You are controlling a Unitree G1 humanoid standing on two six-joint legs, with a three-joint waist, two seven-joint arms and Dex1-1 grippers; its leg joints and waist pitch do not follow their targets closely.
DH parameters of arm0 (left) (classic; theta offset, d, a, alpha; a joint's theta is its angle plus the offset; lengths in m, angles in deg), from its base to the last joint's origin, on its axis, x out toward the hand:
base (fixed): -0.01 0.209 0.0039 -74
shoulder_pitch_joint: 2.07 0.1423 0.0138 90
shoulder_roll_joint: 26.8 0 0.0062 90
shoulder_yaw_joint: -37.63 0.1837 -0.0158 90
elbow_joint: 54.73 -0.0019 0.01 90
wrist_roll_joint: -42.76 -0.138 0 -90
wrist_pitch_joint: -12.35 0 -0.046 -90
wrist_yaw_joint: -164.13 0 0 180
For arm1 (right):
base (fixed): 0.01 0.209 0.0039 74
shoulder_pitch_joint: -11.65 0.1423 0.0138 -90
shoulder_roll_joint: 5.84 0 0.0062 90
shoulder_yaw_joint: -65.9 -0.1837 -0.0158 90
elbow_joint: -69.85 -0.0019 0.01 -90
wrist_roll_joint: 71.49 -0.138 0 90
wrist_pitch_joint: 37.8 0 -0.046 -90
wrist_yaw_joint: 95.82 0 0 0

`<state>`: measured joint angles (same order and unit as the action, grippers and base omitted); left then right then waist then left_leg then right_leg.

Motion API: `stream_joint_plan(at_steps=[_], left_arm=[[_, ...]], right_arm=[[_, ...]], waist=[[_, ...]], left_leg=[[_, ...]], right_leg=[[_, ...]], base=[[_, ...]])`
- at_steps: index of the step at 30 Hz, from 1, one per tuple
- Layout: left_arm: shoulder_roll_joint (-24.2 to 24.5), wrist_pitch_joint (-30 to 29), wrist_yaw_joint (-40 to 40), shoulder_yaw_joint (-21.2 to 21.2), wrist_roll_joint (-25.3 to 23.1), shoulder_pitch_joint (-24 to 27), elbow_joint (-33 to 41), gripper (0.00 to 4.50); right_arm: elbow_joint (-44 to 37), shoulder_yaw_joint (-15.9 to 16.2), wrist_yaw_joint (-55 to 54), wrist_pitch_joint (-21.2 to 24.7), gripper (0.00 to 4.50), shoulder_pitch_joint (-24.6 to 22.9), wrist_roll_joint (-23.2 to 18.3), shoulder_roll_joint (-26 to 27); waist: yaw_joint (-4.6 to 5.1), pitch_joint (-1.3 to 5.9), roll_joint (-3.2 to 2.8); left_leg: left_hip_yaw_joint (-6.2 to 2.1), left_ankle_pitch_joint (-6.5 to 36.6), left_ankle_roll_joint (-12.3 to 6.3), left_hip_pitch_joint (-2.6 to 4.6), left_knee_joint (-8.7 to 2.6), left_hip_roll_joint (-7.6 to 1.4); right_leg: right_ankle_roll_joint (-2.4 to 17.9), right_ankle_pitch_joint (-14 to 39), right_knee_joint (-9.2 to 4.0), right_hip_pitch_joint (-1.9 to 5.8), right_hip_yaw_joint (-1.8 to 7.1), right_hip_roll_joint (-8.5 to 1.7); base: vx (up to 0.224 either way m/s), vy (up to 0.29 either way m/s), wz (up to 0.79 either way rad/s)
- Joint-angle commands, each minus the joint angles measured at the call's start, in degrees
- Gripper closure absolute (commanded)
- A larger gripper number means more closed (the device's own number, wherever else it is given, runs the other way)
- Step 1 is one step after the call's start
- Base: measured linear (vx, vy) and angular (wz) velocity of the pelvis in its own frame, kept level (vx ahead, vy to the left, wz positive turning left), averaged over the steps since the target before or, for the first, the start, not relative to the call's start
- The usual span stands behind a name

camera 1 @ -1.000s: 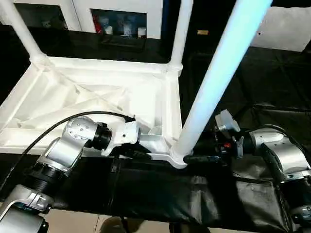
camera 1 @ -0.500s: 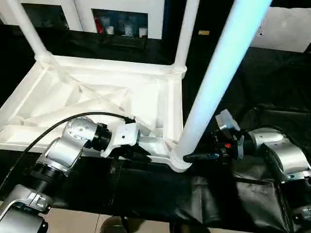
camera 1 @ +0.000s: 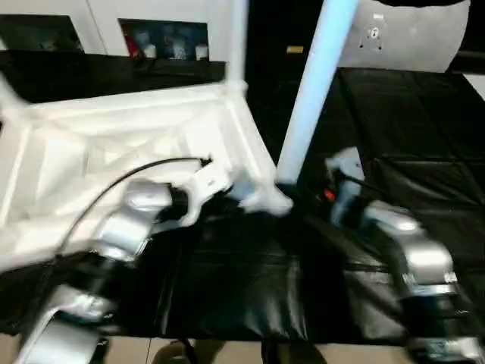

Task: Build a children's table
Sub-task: Rotate leg to tighten

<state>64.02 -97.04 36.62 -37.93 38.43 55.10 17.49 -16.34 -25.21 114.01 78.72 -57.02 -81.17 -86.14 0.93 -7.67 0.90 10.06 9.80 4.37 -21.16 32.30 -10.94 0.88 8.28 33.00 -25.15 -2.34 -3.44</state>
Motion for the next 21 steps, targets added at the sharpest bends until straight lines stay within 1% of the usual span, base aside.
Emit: stream_joint_plan(at_steps=[1, 2, 3, 4, 5, 6, 7, 8, 9, 11, 12, 13, 14, 15, 16, 18, 19, 20, 21], left_arm=[[-5.9, 0.1, -5.0, 1.8, 1.9, -1.7, 0.8, 4.50], [-8.0, -1.3, -8.0, 1.3, 1.3, -1.9, 1.1, 4.50], [-8.6, -1.4, -8.5, 1.4, 1.1, -2.0, 1.3, 4.50], [-9.1, -1.6, -9.0, 1.5, 0.9, -2.0, 1.5, 4.50], [-9.0, -1.6, -8.9, 1.6, 0.8, -2.0, 1.5, 4.50], [-9.0, -1.6, -8.9, 1.6, 0.8, -2.0, 1.5, 4.50], [-8.6, -1.3, -8.4, 1.8, 0.5, -2.0, 1.6, 4.50], [-7.3, -0.3, -6.9, 1.8, 0.6, -1.7, 1.8, 4.50], [-6.6, 0.7, -5.8, 1.8, 0.6, -1.5, 1.9, 4.50], [-5.4, 2.9, -3.8, 1.8, 1.1, -1.1, 2.1, 4.50], [-4.5, 3.4, -2.8, 1.7, 1.1, -0.8, 2.3, 4.50], [-3.6, 4.2, -1.5, 1.7, 1.3, -0.6, 2.4, 4.50], [-2.6, 4.4, -0.2, 1.6, 1.5, -0.3, 2.6, 4.50], [-1.4, 4.8, 1.4, 1.5, 1.7, 0.1, 2.8, 4.50], [-1.1, 4.9, 1.7, 1.5, 1.7, 0.2, 2.9, 4.50], [0.2, 7.0, 4.7, 1.6, 2.6, 0.9, 3.2, 4.50], [1.0, 7.3, 6.0, 1.6, 3.0, 1.2, 3.6, 4.50], [2.9, 8.8, 9.6, 2.2, 3.8, 1.9, 4.2, 4.50], [3.2, 9.1, 10.2, 2.3, 4.0, 2.0, 4.3, 4.50]], right_arm=[[-0.1, 6.1, -1.7, 2.9, 2.55, 1.0, -0.5, 4.3], [-0.3, 5.3, -4.8, 3.6, 2.55, 1.4, -1.0, 7.1], [-0.8, 5.8, -4.5, 2.9, 2.55, 1.3, -1.2, 7.6], [-1.5, 6.5, -3.9, 2.2, 2.55, 0.9, -1.5, 7.9], [-1.6, 6.4, -3.6, 2.0, 2.55, 0.8, -1.6, 7.6], [-1.6, 6.3, -3.5, 2.0, 2.22, 0.8, -1.7, 7.5], [-1.9, 5.7, -3.2, 2.5, 1.88, 0.6, -2.1, 7.4], [-2.2, 4.9, -2.0, 2.1, 1.88, 0.5, -2.3, 6.4], [-2.3, 4.5, -1.5, 1.7, 1.75, 0.4, -2.2, 5.6], [-1.9, 3.8, -1.3, 1.2, 1.75, 0.4, -1.9, 4.3], [-2.0, 3.4, -0.3, 1.4, 1.45, 0.4, -2.2, 3.3], [-2.0, 3.1, 1.0, 1.4, 1.40, 0.3, -2.6, 2.1], [-2.4, 2.7, 3.1, 1.1, 1.40, 0.1, -3.5, 0.7], [-3.0, 2.4, 6.2, 1.0, 1.26, -0.2, -4.9, -1.1], [-3.2, 2.5, 7.2, 1.1, 1.26, -0.3, -5.3, -1.8], [-3.9, 3.2, 11.3, 0.6, 0.99, -0.8, -6.0, -4.5], [-4.3, 3.5, 13.7, 0.5, 0.93, -1.1, -6.4, -6.1], [-4.5, 4.1, 18.5, -0.4, 0.89, -1.5, -6.6, -9.5], [-4.5, 4.2, 19.3, -0.5, 0.80, -1.6, -6.6, -10.0]], waist=[[-0.32, 3.69, 0.34], [-0.30, 3.83, 0.23], [-0.27, 3.87, 0.10], [-0.30, 3.92, 0.19], [-0.34, 4.11, 0.24], [-0.38, 4.16, 0.18], [-0.43, 4.20, 0.06], [-0.47, 4.17, 0.08], [-0.54, 4.16, 0.02], [-0.58, 4.21, 0.02], [-0.57, 4.21, 0.00], [-0.58, 4.27, 0.16], [-0.59, 4.28, 0.07], [-0.67, 4.27, 0.05], [-0.76, 4.18, 0.00], [-0.86, 4.17, -0.07], [-0.93, 4.17, -0.03], [-1.05, 4.16, -0.04], [-1.01, 4.19, -0.01]], left_leg=[[-0.40, 13.1, -1.80, 0.22, -3.60, -1.13], [-0.40, 11.9, -1.97, 0.06, -3.59, -1.16], [-0.19, 11.5, -2.33, 0.21, -3.45, -1.23], [-0.18, 10.9, -2.75, 0.04, -3.45, -1.21], [-0.15, 10.3, -3.02, 0.02, -3.36, -1.17], [-0.07, 9.4, -3.70, -0.05, -3.30, -1.11], [-0.03, 8.8, -4.17, -0.06, -3.27, -1.09], [0.00, 8.6, -4.55, -0.10, -3.27, -1.09], [-0.03, 8.8, -4.68, -0.08, -3.31, -1.15], [-0.03, 8.9, -4.68, -0.04, -3.28, -1.17], [-0.02, 8.7, -4.72, -0.05, -3.26, -1.19], [-0.02, 8.5, -4.85, -0.04, -3.24, -1.19], [0.01, 8.3, -5.16, -0.06, -3.19, -1.20], [0.02, 8.3, -5.54, -0.07, -3.13, -1.23], [0.05, 8.5, -5.81, 0.00, -3.14, -1.30], [0.04, 8.6, -5.78, 0.05, -3.14, -1.38], [0.05, 8.9, -5.78, 0.08, -3.13, -1.39], [-0.01, 9.0, -5.59, 0.12, -3.17, -1.44], [0.02, 9.1, -5.74, 0.07, -3.10, -1.36]], right_leg=[[7.4, 26.6, -4.78, 2.85, 2.16, -3.32], [8.0, 23.9, -4.54, 3.10, 2.19, -3.32], [8.9, 21.2, -4.44, 2.92, 2.29, -3.18], [9.5, 19.0, -4.24, 3.28, 2.27, -3.21], [9.9, 17.7, -4.07, 3.46, 2.28, -3.16], [10.6, 15.3, -3.84, 3.58, 2.33, -3.17], [11.1, 14.0, -3.77, 3.72, 2.34, -3.19], [11.4, 13.5, -3.75, 3.77, 2.30, -3.17], [11.4, 13.9, -3.79, 3.80, 2.27, -3.22], [11.5, 13.9, -3.74, 3.87, 2.29, -3.24], [11.7, 13.3, -3.65, 3.84, 2.30, -3.19], [11.7, 13.2, -3.65, 3.92, 2.30, -3.22], [12.0, 12.3, -3.48, 4.00, 2.32, -3.21], [12.3, 11.9, -3.47, 4.10, 2.33, -3.30], [12.5, 12.0, -3.52, 3.99, 2.33, -3.30], [12.6, 12.3, -3.53, 4.02, 2.30, -3.30], [12.7, 12.7, -3.49, 4.04, 2.29, -3.30], [12.6, 13.0, -3.53, 4.10, 2.25, -3.25], [12.7, 13.0, -3.46, 4.10, 2.26, -3.27]], base=[[0.000, 0.000, 0.00], [0.000, 0.000, 0.00], [0.000, 0.000, 0.00], [0.000, 0.000, 0.00], [0.000, 0.000, 0.00], [0.000, 0.000, 0.00], [0.000, 0.000, 0.00], [0.000, 0.000, 0.00], [0.000, 0.000, 0.00], [0.000, 0.000, 0.00], [0.000, 0.000, 0.00], [0.000, 0.000, 0.00], [0.000, 0.000, 0.00], [0.000, 0.000, 0.00], [0.000, 0.000, 0.00], [0.000, 0.000, 0.00], [0.000, 0.000, 0.00], [0.000, 0.000, 0.00], [0.000, 0.000, 0.00]])
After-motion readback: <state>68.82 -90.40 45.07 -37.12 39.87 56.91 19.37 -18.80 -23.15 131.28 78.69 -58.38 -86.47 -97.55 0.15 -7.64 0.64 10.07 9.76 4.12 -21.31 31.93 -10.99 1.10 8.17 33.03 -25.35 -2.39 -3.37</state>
